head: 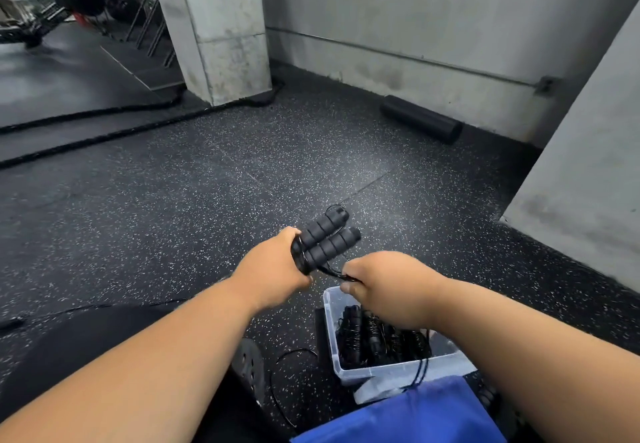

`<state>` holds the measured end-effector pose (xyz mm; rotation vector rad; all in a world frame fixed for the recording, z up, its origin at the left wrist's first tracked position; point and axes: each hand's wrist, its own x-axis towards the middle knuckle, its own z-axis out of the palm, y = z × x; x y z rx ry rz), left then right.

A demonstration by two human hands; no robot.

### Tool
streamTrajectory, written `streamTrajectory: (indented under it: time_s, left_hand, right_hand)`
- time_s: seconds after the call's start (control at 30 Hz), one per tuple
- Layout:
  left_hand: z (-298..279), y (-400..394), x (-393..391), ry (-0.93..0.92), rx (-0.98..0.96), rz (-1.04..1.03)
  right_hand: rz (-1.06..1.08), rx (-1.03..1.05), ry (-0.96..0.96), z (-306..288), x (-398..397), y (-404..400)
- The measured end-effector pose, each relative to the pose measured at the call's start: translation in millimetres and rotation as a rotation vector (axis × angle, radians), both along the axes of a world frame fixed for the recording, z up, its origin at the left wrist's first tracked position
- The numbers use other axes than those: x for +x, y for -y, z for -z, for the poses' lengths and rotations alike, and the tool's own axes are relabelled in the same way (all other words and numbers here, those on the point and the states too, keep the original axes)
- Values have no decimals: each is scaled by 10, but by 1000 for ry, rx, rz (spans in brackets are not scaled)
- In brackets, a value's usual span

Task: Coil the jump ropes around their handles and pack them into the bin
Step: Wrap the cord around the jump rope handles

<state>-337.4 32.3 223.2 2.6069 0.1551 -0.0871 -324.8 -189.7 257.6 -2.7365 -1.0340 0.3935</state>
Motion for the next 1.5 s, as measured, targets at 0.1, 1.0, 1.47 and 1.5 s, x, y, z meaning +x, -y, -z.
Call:
streamTrajectory:
  time_s: [0.1,1.0,1.47,1.5]
  left_hand:
    - [3,144,-94,-47,175,145]
    - [266,201,-17,-389,-66,269]
    - [-55,410,-324,-42,-86,432]
    - [-53,389,-316,-31,-136,396]
  right_hand:
    - [-135,-16,145,-229,-37,-9]
    - [-205,38,-205,-264,-10,7]
    - [233,594,-643,170,452,355]
    - [217,666,-687,205,438,351]
